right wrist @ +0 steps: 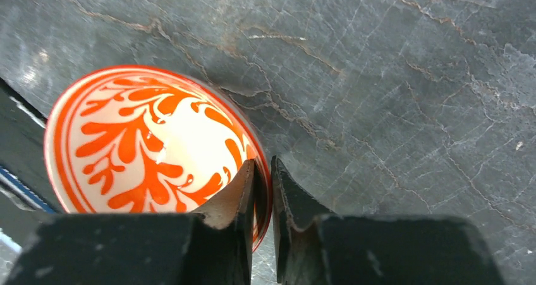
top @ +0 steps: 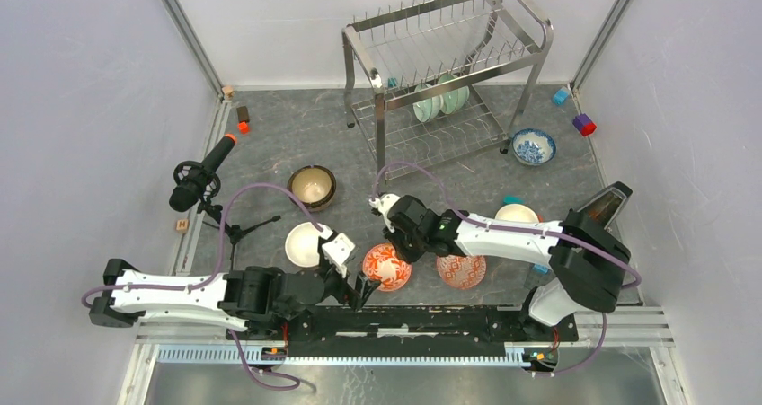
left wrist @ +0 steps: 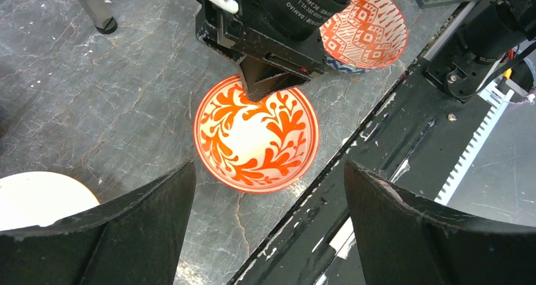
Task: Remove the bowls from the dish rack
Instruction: Move the bowl to the center of the board.
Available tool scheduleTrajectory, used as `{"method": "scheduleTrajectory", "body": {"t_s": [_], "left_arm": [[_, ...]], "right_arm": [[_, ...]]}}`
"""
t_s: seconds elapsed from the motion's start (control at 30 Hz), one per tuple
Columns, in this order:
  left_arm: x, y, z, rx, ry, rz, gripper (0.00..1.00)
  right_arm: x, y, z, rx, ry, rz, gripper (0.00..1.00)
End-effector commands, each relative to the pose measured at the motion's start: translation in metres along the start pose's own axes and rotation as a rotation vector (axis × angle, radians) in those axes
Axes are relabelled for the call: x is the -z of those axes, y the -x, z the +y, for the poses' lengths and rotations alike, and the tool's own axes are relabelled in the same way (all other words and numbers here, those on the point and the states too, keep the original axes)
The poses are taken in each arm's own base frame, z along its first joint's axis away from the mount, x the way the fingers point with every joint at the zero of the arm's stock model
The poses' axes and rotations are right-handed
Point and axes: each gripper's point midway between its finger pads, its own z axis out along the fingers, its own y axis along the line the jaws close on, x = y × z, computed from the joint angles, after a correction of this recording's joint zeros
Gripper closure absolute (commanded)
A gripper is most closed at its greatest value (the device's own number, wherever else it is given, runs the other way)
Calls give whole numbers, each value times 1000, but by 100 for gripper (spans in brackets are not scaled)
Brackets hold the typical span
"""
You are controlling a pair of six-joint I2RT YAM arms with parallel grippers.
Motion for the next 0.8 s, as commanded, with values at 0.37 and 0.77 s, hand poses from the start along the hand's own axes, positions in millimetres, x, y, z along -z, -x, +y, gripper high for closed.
{"method": "scheduleTrajectory", "body": {"t_s": [0.37,0.77], "left_arm": [[0,8,9,47,46,-64,8],[-2,10,18,88,112,-86,8]], "right_arm": [[54,49,-38,-64,-161,-191,100],[90,41,-117,-320,-245,-347,100]]}}
